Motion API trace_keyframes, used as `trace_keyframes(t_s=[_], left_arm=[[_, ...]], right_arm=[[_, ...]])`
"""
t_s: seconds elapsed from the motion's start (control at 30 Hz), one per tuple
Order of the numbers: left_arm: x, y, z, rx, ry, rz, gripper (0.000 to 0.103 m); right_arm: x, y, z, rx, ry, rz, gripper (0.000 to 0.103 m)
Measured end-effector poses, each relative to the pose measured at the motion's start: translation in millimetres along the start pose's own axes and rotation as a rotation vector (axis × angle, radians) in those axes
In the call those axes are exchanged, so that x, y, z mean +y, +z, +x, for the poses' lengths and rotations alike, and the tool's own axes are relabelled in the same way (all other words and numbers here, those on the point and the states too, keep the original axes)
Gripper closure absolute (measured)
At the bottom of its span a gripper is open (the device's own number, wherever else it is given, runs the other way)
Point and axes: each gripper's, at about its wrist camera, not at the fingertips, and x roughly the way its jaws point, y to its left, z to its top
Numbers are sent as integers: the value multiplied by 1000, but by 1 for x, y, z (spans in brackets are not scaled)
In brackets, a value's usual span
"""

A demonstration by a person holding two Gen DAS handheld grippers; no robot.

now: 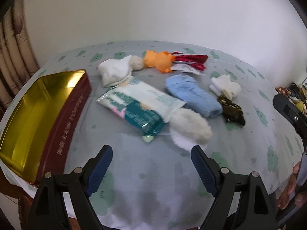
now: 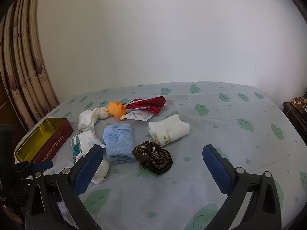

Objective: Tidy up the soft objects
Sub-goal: 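Move the left tool toward the white fluffy sock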

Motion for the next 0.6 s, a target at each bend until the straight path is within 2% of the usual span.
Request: trace_keyframes(t_s=[0.3,0.6], left_arm=[[-28,14,3,-19,-26,55,17],[-32,19,13,-7,-33,42,17]], right_arm=[[-24,9,-3,-8,-26,62,0],[-40,11,0,10,-42,108,0]])
